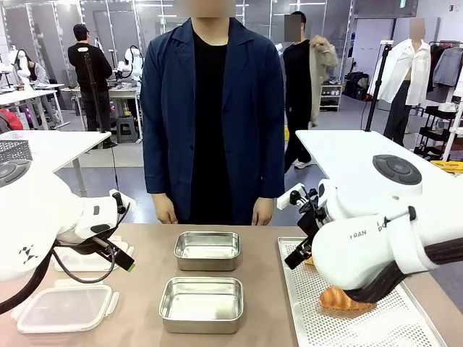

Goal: Place the bread into the airtight container.
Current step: Pick up a Butter Roll and place it into an empty Airtight Container.

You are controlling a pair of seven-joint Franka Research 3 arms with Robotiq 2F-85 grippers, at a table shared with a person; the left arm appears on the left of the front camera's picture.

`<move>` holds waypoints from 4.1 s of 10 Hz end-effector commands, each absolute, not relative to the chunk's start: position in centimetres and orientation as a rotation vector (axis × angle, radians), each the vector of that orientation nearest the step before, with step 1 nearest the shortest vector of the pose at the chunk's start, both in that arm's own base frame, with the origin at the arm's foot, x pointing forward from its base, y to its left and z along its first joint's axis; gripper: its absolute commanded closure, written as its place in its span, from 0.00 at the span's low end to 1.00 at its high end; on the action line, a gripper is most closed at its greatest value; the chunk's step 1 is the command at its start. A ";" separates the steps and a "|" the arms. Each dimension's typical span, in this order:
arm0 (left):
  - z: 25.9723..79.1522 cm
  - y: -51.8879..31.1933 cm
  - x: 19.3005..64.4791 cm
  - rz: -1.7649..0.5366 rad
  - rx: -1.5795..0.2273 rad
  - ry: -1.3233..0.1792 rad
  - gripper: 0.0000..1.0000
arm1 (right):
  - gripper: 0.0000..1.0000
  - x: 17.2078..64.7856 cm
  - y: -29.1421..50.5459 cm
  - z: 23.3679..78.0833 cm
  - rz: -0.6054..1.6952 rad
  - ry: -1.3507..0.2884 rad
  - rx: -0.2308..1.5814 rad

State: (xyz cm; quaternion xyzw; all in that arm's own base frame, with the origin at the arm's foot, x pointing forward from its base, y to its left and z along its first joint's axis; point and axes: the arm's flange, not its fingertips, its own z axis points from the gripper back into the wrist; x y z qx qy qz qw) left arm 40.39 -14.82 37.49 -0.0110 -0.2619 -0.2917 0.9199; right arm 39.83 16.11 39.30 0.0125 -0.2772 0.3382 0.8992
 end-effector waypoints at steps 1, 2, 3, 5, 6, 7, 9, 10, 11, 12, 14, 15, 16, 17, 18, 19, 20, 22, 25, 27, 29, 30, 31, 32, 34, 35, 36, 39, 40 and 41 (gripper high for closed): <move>42.3 -13.8 41.2 -0.576 -0.055 -0.522 0.00 | 0.00 40.3 14.3 46.2 0.651 -0.564 0.076; 45.9 -12.6 41.3 -0.567 -0.096 -0.540 0.00 | 0.00 40.5 12.5 50.2 0.631 -0.588 0.065; 50.3 -11.1 40.9 -0.567 -0.137 -0.556 0.00 | 0.00 40.4 10.1 54.2 0.651 -0.594 0.088; 61.5 -7.1 36.4 -0.570 -0.196 -0.654 0.00 | 0.00 37.4 4.5 62.7 0.628 -0.635 0.089; 66.1 -4.8 33.4 -0.529 -0.170 -0.701 0.00 | 0.00 35.0 1.5 66.1 0.595 -0.654 0.061; 69.9 -3.0 29.8 -0.532 -0.173 -0.732 0.00 | 0.00 32.2 -1.6 69.0 0.576 -0.690 0.076; 74.8 0.1 24.5 -0.539 -0.226 -0.794 0.00 | 0.00 26.6 -6.5 73.1 0.585 -0.756 0.100; 76.2 1.6 22.2 -0.527 -0.222 -0.828 0.00 | 0.00 23.5 -8.8 74.6 0.570 -0.819 0.095; 77.1 2.7 19.9 -0.527 -0.206 -0.865 0.00 | 0.00 21.2 -10.9 75.3 0.538 -0.859 0.093; 77.9 3.6 17.9 -0.522 -0.187 -0.899 0.00 | 0.00 19.6 -12.6 75.8 0.509 -0.895 0.113; 78.4 4.8 15.8 -0.477 -0.171 -0.946 0.00 | 0.00 18.2 -14.5 75.9 0.477 -0.910 0.095; 78.4 4.9 15.7 -0.473 -0.174 -0.951 0.00 | 0.00 18.2 -14.7 76.0 0.471 -0.909 0.105; 78.0 4.9 16.5 -0.452 -0.191 -0.959 0.00 | 0.00 18.8 -14.4 75.7 0.486 -0.875 0.099; 79.0 4.8 15.4 -0.464 -0.187 -0.963 0.00 | 0.00 17.6 -14.9 76.4 0.466 -0.928 0.122; 79.0 4.8 15.4 -0.464 -0.187 -0.963 0.00 | 0.00 17.6 -14.9 76.4 0.466 -0.928 0.122; 79.0 4.8 15.4 -0.464 -0.187 -0.963 0.00 | 0.00 17.6 -14.9 76.4 0.466 -0.928 0.122; 79.0 4.8 15.4 -0.464 -0.187 -0.963 0.00 | 0.00 17.6 -14.9 76.4 0.466 -0.928 0.122; 79.0 4.8 15.4 -0.464 -0.187 -0.963 0.00 | 0.00 17.7 -14.9 76.3 0.466 -0.922 0.119; 79.0 4.8 15.4 -0.464 -0.187 -0.963 0.00 | 0.00 23.2 -7.1 72.1 1.261 -0.757 -0.124; 79.0 4.8 15.4 -0.464 -0.187 -0.963 0.00 | 0.00 27.3 -3.5 68.0 1.445 -0.639 -0.178; 79.0 4.8 15.4 -0.464 -0.187 -0.963 0.00 | 0.00 30.4 -1.1 62.7 1.518 -0.492 -0.084; 79.0 4.8 15.4 -0.464 -0.187 -0.963 0.00 | 0.00 31.7 -0.6 59.4 1.541 -0.419 -0.010; 79.0 4.8 15.4 -0.464 -0.187 -0.963 0.00 | 0.00 32.5 -0.1 56.4 1.539 -0.366 0.024; 79.0 4.8 15.4 -0.464 -0.187 -0.963 0.00 | 0.00 32.6 0.2 54.5 1.533 -0.340 0.039; 79.0 4.8 15.4 -0.464 -0.187 -0.963 0.00 | 0.00 32.2 0.4 53.8 1.490 -0.403 0.042; 79.0 4.8 15.4 -0.464 -0.187 -0.963 0.00 | 0.00 32.7 0.4 53.5 1.521 -0.302 0.050; 79.0 4.8 15.4 -0.464 -0.187 -0.963 0.00 | 0.00 32.7 0.4 53.5 1.521 -0.302 0.050; 79.0 4.8 15.4 -0.464 -0.187 -0.963 0.00 | 0.00 32.7 0.4 53.5 1.521 -0.302 0.050; 79.0 4.8 15.4 -0.464 -0.187 -0.963 0.00 | 0.00 32.6 0.7 53.5 1.497 -0.302 0.036; 79.0 4.8 15.4 -0.464 -0.187 -0.963 0.00 | 0.00 34.5 1.8 51.9 1.548 -0.267 0.070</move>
